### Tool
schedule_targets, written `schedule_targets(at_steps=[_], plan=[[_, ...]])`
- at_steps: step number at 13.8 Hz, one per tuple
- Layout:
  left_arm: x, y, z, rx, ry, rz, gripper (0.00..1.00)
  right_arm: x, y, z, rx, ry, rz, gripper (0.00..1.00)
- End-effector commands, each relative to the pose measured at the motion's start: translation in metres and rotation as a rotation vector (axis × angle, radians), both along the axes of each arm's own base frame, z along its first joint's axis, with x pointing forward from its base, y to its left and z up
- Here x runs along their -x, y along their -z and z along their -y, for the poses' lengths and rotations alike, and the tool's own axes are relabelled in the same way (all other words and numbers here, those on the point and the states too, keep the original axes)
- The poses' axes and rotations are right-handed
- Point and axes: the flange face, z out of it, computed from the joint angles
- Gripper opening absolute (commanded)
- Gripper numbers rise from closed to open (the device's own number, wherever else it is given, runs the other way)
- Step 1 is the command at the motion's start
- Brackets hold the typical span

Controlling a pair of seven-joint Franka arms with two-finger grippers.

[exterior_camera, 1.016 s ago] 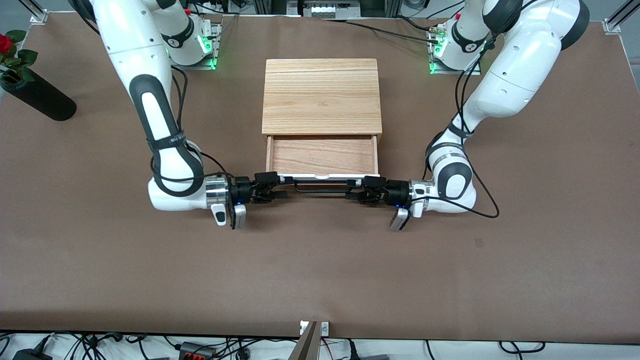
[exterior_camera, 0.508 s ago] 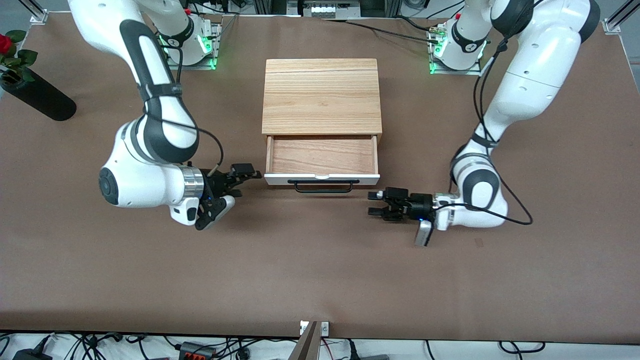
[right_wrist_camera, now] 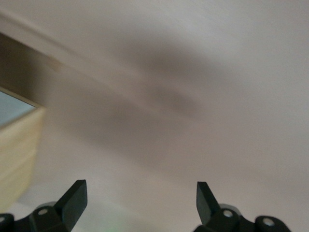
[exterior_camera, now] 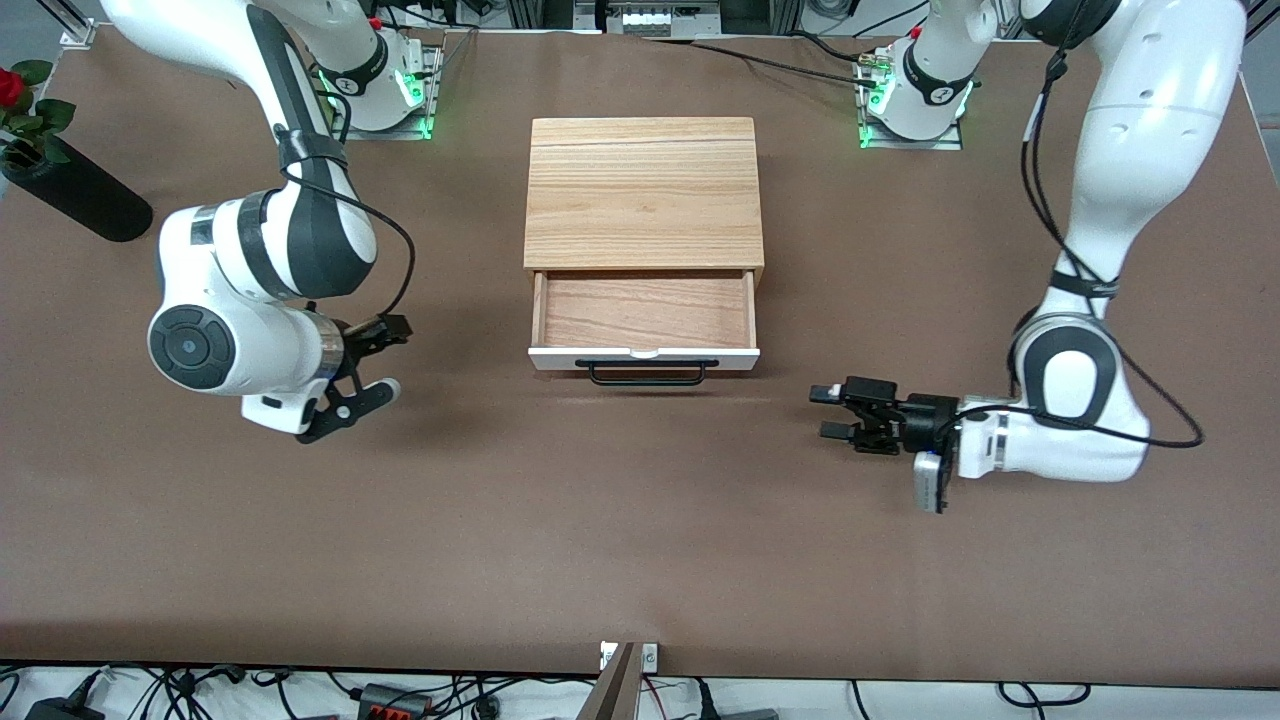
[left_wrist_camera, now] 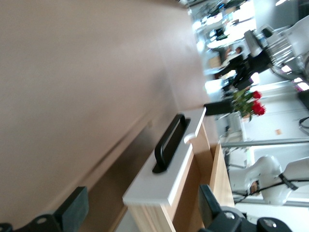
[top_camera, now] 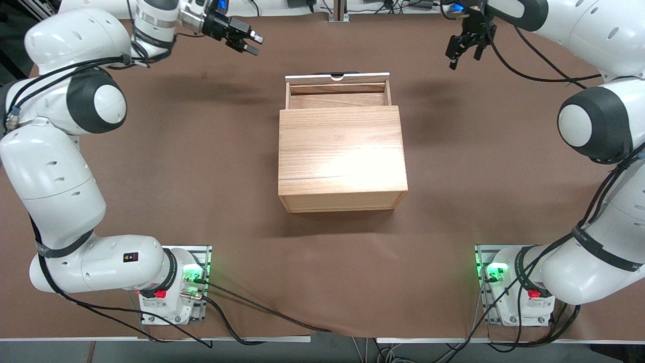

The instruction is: Pull top drawer with both arms simultaneously

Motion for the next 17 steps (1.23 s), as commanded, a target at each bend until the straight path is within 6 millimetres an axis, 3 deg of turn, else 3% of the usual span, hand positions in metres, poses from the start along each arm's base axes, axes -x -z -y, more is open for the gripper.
schedule_targets(at_steps=[1, 3, 4, 6, 8, 9, 13, 14, 17], plan=[[0.016, -0.058, -0.022, -0.178, 0.034, -0.045, 1.00, 0.020, -0.068, 0.018, 0.060, 0.039, 0.033, 1.00], [0.027, -0.092, -0.037, -0.298, 0.074, -0.023, 1.00, 0.026, -0.108, 0.036, 0.045, 0.068, 0.088, 1.00], [0.032, -0.103, -0.049, -0.349, 0.091, -0.024, 1.00, 0.027, -0.118, 0.044, 0.044, 0.079, 0.098, 1.00], [0.040, -0.129, -0.074, -0.450, 0.092, 0.002, 1.00, 0.043, -0.155, 0.063, 0.040, 0.112, 0.062, 1.00], [0.051, -0.159, -0.084, -0.561, 0.117, 0.040, 1.00, 0.058, -0.192, 0.072, 0.046, 0.138, 0.044, 1.00], [0.058, -0.175, -0.088, -0.620, 0.122, 0.049, 1.00, 0.065, -0.201, 0.085, 0.037, 0.175, 0.051, 1.00], [0.076, -0.227, -0.101, -0.893, 0.087, 0.098, 1.00, 0.081, -0.194, 0.109, 0.033, 0.260, 0.119, 1.00], [0.078, -0.231, -0.106, -0.937, 0.042, 0.072, 1.00, 0.090, -0.187, 0.119, 0.031, 0.285, 0.167, 1.00], [0.095, -0.253, -0.102, -1.081, -0.266, -0.121, 1.00, 0.111, -0.170, 0.136, 0.027, 0.360, 0.217, 1.00]])
